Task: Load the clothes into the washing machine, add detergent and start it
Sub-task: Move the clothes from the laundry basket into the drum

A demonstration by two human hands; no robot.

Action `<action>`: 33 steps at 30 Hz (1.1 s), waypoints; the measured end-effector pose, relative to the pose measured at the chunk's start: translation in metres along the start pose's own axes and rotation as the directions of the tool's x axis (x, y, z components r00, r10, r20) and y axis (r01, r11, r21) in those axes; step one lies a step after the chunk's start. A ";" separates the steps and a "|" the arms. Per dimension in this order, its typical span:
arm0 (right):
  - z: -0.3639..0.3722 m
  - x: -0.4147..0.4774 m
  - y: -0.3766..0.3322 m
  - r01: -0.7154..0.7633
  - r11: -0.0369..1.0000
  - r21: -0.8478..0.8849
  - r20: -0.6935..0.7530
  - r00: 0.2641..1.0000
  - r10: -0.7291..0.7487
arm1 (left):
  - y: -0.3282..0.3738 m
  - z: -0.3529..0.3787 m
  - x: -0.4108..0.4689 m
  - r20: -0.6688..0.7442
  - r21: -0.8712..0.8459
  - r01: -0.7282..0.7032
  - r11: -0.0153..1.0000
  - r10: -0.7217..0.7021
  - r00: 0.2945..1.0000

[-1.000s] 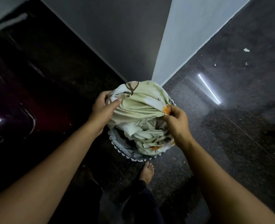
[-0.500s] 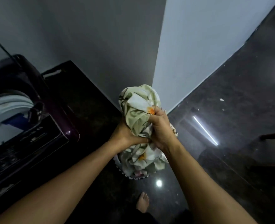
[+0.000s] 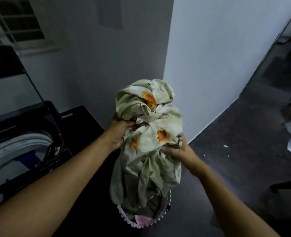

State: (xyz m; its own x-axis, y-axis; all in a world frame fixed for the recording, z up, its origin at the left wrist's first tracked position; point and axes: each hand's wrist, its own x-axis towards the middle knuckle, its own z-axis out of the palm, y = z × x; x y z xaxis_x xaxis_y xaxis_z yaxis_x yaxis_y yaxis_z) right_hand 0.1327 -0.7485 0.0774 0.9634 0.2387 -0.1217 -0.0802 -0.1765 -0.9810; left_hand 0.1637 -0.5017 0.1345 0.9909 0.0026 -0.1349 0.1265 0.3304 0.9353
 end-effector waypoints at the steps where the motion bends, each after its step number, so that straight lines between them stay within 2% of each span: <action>1: 0.004 0.000 0.001 -0.008 1.000 -0.019 0.028 1.000 0.009 | 0.008 0.003 0.001 0.016 -0.063 0.003 0.998 -0.002 1.000; 3: 0.015 0.005 -0.005 -0.036 0.999 0.011 0.007 0.999 0.036 | 0.024 0.012 0.005 0.061 -0.144 -0.002 0.990 0.010 0.998; 6: 0.024 0.016 -0.031 0.016 0.992 0.125 -0.154 0.988 0.003 | 0.041 0.022 0.006 0.167 -0.151 -0.048 0.987 0.074 0.983; 9: 0.021 0.022 -0.063 0.111 0.978 0.176 -0.224 0.972 -0.069 | 0.052 0.019 0.007 0.194 -0.111 -0.123 0.986 0.143 0.971; 12: 0.015 0.024 -0.085 0.217 0.955 0.201 -0.286 0.946 -0.154 | 0.063 0.006 0.008 0.202 -0.147 -0.165 0.975 0.193 0.960; 14: 0.013 0.025 -0.095 0.189 0.957 0.220 -0.314 0.943 -0.113 | 0.068 -0.003 0.007 0.183 -0.153 -0.170 0.973 0.197 0.963; 16: 0.012 0.028 -0.102 0.146 0.922 0.358 -0.260 0.964 -0.052 | 0.071 -0.010 0.006 0.154 -0.136 -0.188 0.973 0.208 0.966; 17: 0.013 0.029 -0.106 0.130 0.865 0.485 -0.189 0.981 -0.042 | 0.072 -0.011 0.006 0.131 -0.127 -0.196 0.972 0.213 0.968; 19: 0.015 0.030 -0.122 0.121 0.736 0.666 -0.014 0.989 -0.150 | 0.070 -0.014 0.008 0.055 -0.114 -0.220 0.969 0.228 0.972; 20: 0.018 0.032 -0.130 0.128 0.728 0.673 0.049 0.975 -0.217 | 0.068 -0.013 0.007 0.013 -0.078 -0.228 0.970 0.230 0.973; 21: 0.021 0.035 -0.136 0.161 0.763 0.626 0.081 0.960 -0.269 | 0.065 -0.012 0.005 -0.011 -0.015 -0.226 0.974 0.226 0.974; 23: 0.028 0.043 -0.145 0.249 0.868 0.430 0.033 0.956 -0.290 | 0.061 -0.009 -0.002 0.021 0.155 -0.214 0.964 0.213 0.977; 25: 0.029 0.046 -0.150 0.267 0.925 0.269 -0.152 0.960 -0.233 | 0.065 -0.014 -0.010 0.115 0.298 -0.209 0.931 0.183 0.976; 27: 0.025 0.048 -0.152 0.304 0.930 0.208 -0.330 0.917 -0.226 | 0.077 -0.029 -0.014 0.220 0.380 -0.179 0.908 0.099 0.970; 28: 0.021 0.050 -0.153 0.332 0.923 0.197 -0.367 0.898 -0.244 | 0.083 -0.038 -0.014 0.229 0.405 -0.155 0.901 0.064 0.971; 31: 0.014 0.058 -0.159 0.370 0.915 0.161 -0.390 0.875 -0.286 | 0.097 -0.056 -0.006 0.058 0.304 -0.094 0.948 0.080 0.995; 33: 0.017 0.061 -0.164 0.400 0.914 0.072 -0.337 0.872 -0.355 | 0.100 -0.054 0.000 0.087 0.222 -0.101 0.970 0.083 0.993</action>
State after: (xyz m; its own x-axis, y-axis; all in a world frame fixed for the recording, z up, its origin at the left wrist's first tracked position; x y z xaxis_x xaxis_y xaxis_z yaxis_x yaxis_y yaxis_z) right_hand 0.2002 -0.6883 0.2284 0.9547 -0.0511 0.2931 0.2936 0.0031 -0.9559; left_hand 0.1739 -0.4177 0.2101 0.9983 -0.0518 -0.0276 0.0332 0.1107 0.9933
